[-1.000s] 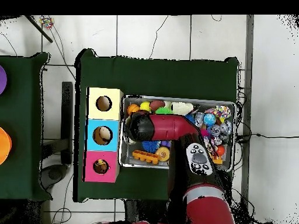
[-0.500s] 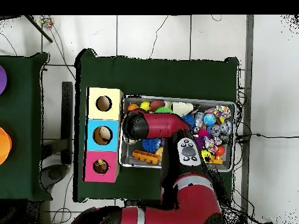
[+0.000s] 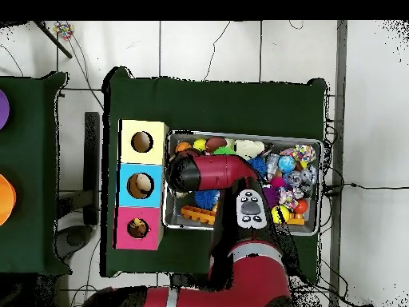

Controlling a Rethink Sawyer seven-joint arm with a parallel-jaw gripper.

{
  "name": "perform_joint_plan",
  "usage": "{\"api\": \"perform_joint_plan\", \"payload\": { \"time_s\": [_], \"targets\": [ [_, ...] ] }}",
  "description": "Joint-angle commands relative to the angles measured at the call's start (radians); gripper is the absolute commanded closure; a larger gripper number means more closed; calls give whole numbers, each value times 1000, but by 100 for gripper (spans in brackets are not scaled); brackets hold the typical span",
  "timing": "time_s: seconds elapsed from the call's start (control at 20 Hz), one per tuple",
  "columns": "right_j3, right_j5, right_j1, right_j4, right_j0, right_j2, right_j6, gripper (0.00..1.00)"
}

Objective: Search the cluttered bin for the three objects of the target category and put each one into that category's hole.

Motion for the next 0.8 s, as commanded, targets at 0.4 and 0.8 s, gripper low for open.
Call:
{"api": "perform_joint_plan", "payload": {
  "time_s": [0.4, 0.8],
  "targets": [
    [-62, 167, 109, -21, 67, -112, 114, 0],
    [-66, 257, 112, 2, 52, -107, 71, 0]
  ]
}}
